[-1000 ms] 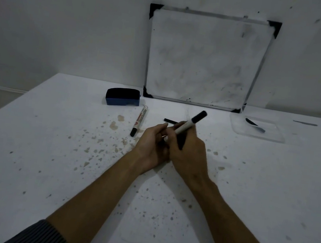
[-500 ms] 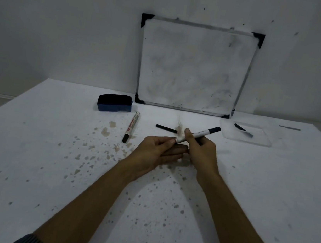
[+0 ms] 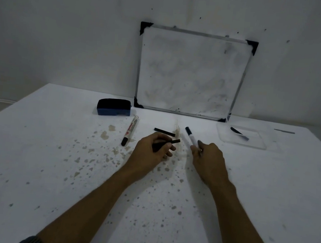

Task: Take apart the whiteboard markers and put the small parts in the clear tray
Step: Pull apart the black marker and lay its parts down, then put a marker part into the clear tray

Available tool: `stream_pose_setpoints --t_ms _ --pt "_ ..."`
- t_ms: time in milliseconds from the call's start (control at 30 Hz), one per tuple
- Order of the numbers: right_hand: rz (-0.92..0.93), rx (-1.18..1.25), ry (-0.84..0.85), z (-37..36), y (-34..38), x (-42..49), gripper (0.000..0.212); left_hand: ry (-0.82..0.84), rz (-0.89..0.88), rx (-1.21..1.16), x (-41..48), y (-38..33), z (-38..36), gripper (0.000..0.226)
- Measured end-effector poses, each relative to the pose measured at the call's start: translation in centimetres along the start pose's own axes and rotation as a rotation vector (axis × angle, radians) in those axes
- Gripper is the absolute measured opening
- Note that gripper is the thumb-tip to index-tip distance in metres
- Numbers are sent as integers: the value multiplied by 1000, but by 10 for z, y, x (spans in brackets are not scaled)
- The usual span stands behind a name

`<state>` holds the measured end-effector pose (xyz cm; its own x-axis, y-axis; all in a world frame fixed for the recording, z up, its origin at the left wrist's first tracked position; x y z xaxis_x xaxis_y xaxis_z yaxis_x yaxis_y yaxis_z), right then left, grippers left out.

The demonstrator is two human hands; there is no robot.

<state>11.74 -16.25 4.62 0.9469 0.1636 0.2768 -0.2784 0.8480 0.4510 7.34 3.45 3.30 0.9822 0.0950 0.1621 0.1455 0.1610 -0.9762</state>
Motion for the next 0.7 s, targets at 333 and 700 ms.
stream_pose_setpoints --t_ms 333,700 --pt "-17 77 102 5 -1 -12 44 -108 -21 164 -9 -14 -4 24" --pt "-176 41 246 78 -127 -7 32 197 -153 454 39 -82 -125 18"
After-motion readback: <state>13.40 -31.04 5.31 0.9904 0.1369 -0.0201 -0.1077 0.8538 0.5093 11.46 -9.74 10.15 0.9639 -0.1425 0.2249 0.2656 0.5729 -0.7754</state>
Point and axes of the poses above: each hand's wrist, its own x-axis towards the middle knuckle, its own z-axis out of the back of the hand, y = z × x, the point moved 9 cm from there along x, towards the middle knuckle, and after that the axes turned 6 degrees about z, right-handed, at the moved point
